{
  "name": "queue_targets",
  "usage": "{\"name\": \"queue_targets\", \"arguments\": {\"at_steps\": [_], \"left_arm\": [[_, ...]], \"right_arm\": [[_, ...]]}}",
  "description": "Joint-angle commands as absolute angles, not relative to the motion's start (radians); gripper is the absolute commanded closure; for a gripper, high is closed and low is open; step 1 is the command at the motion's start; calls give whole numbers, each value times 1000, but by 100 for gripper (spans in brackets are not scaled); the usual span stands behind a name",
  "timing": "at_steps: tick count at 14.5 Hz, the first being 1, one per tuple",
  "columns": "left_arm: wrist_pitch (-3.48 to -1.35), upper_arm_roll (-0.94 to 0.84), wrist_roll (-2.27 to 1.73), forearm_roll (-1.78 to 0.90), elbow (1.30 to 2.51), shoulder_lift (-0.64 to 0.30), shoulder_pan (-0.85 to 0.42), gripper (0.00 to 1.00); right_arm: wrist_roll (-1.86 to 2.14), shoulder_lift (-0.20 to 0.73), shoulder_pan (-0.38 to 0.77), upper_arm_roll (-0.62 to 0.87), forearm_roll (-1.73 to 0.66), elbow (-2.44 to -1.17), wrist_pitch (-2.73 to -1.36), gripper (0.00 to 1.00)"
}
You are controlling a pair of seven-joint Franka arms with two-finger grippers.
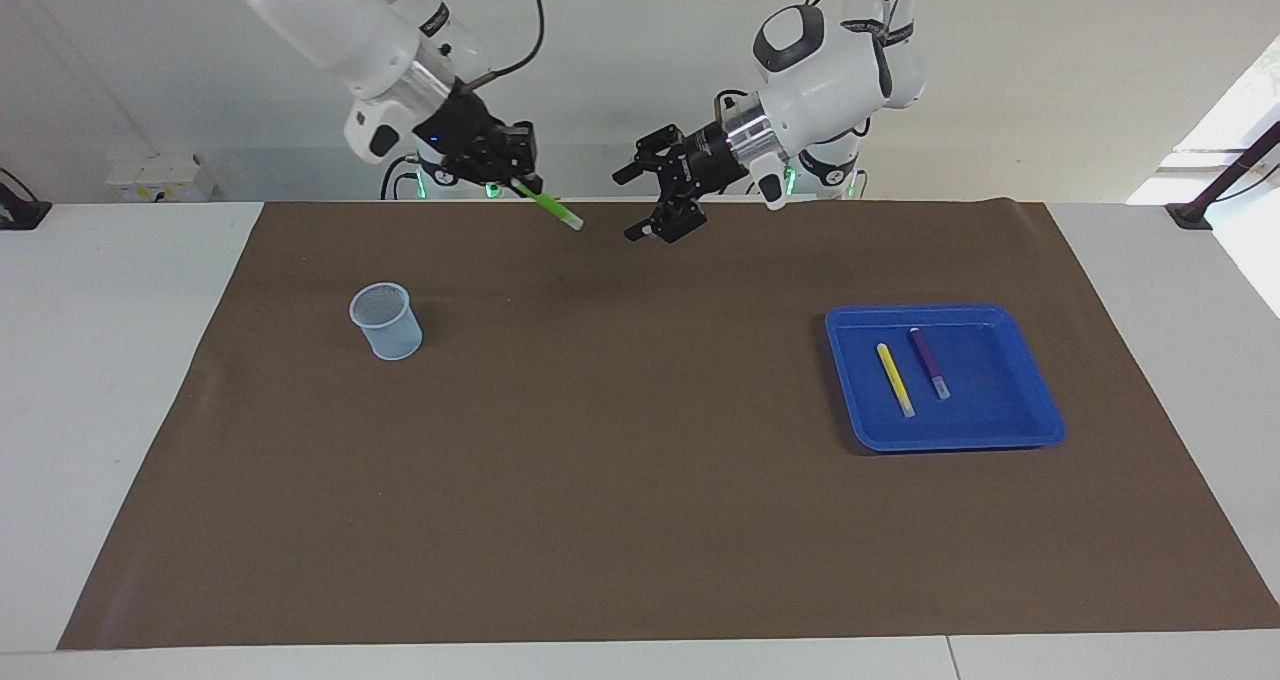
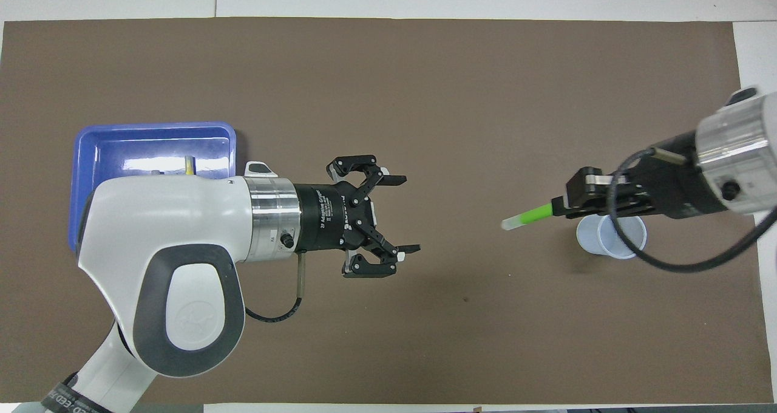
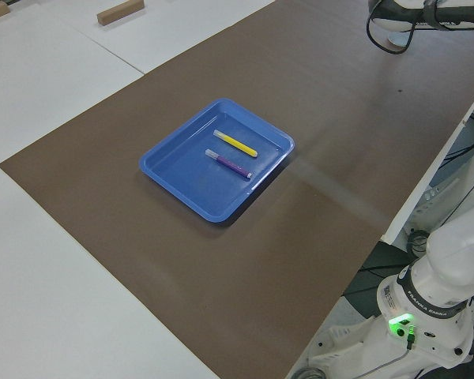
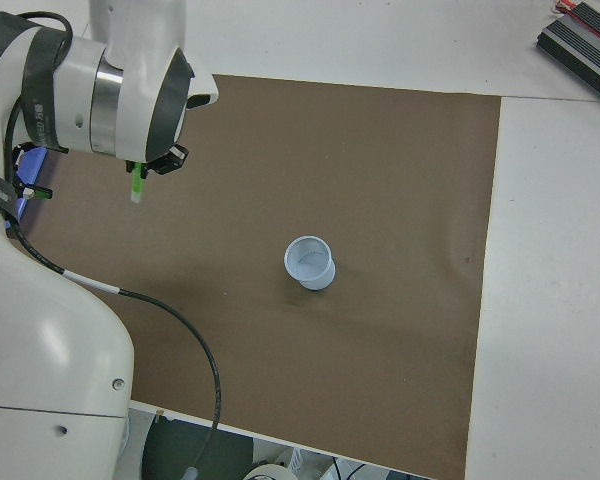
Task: Transfer and insert pens with both arms
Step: 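Lower the green pen into the cup while the left gripper returns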
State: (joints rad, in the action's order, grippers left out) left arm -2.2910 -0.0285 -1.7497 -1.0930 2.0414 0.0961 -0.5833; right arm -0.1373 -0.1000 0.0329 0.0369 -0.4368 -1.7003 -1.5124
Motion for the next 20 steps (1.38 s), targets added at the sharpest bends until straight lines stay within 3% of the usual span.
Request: {"name": "queue_targets", "arguments": {"at_steps": [1, 4, 7, 11, 20], "left_arm": [[-2292, -28, -1761, -1019, 2079, 123, -514, 0], [-2284, -28, -1761, -936, 2091, 121, -422, 0], [-2284, -28, -1759, -934, 2089, 117, -330, 0], [-2295, -28, -1743, -867, 2086, 110, -235, 0], [-2189, -28, -1283, -640, 2091, 94, -81, 0]], "right_arm": [[178, -90, -52, 48, -275, -1672, -1465, 100], [357, -141, -58, 51, -74, -1806, -1630, 100], [391, -149, -58, 52, 5, -1896, -1693, 100], [390, -253, -97, 52, 5, -2169, -1870, 100], [413, -186, -153, 51, 6, -2244, -1962, 100]]}}
